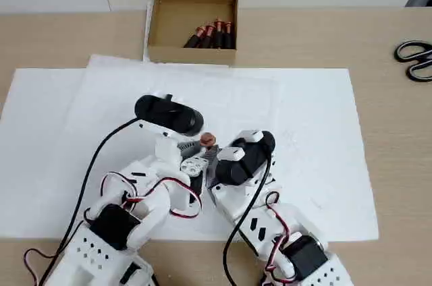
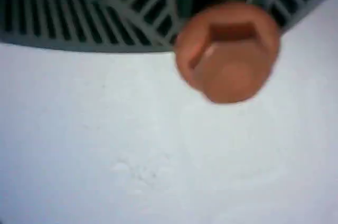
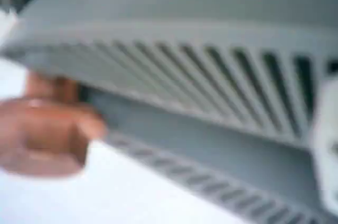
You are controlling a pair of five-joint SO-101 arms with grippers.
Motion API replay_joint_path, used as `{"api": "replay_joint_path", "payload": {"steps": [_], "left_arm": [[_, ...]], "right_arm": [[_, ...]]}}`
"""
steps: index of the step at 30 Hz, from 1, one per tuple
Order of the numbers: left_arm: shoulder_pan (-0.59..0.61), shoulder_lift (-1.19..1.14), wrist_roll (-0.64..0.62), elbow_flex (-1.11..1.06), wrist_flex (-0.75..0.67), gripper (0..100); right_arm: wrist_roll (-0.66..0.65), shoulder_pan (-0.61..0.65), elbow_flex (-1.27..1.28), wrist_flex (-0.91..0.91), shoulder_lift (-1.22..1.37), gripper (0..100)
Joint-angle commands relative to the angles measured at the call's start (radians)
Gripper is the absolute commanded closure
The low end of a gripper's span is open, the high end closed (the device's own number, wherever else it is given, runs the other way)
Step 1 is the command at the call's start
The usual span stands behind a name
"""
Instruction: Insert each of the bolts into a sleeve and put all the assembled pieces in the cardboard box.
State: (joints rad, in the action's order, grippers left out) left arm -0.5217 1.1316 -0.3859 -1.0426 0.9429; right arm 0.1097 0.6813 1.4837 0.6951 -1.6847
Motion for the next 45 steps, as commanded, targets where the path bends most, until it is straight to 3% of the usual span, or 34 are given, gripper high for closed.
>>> {"api": "replay_joint_path", "payload": {"steps": [1, 10, 14, 16, 21, 25, 29, 32, 40, 45], "left_arm": [[0.011, 0.008, -0.041, 0.036, 0.048, 78], [0.115, 0.008, -0.048, 0.292, 0.319, 76], [0.259, 0.008, -0.041, 0.364, 0.454, 76], [0.382, 0.008, 0.029, 0.367, 0.505, 76], [0.66, 0.008, 0.364, 0.354, 0.537, 76], [0.669, 0.008, 0.365, 0.326, 0.534, 76], [0.669, 0.008, 0.334, 0.326, 0.534, 76], [0.669, 0.008, 0.331, 0.326, 0.522, 76], [0.669, 0.008, 0.331, 0.326, 0.523, 76], [0.669, 0.008, 0.331, 0.325, 0.525, 76]], "right_arm": [[0.005, -0.012, -0.017, -0.027, -0.019, 99.5], [0.005, -0.012, -0.015, -0.027, -0.019, 99.5], [0.0, -0.012, -0.015, -0.024, -0.01, 99.5], [0.0, -0.013, -0.014, -0.015, -0.008, 99.5], [-0.002, -0.108, -0.032, 0.071, 0.044, 99.5], [-0.041, -0.197, -0.126, 0.093, 0.157, 99.5], [-0.074, -0.205, -0.342, 0.076, 0.374, 99.5], [-0.074, -0.211, -0.494, -0.076, 0.599, 99.5], [-0.072, -0.265, -0.819, -0.71, 1.231, 99.5], [-0.072, -0.265, -1.085, -0.851, 1.586, 99.5]]}}
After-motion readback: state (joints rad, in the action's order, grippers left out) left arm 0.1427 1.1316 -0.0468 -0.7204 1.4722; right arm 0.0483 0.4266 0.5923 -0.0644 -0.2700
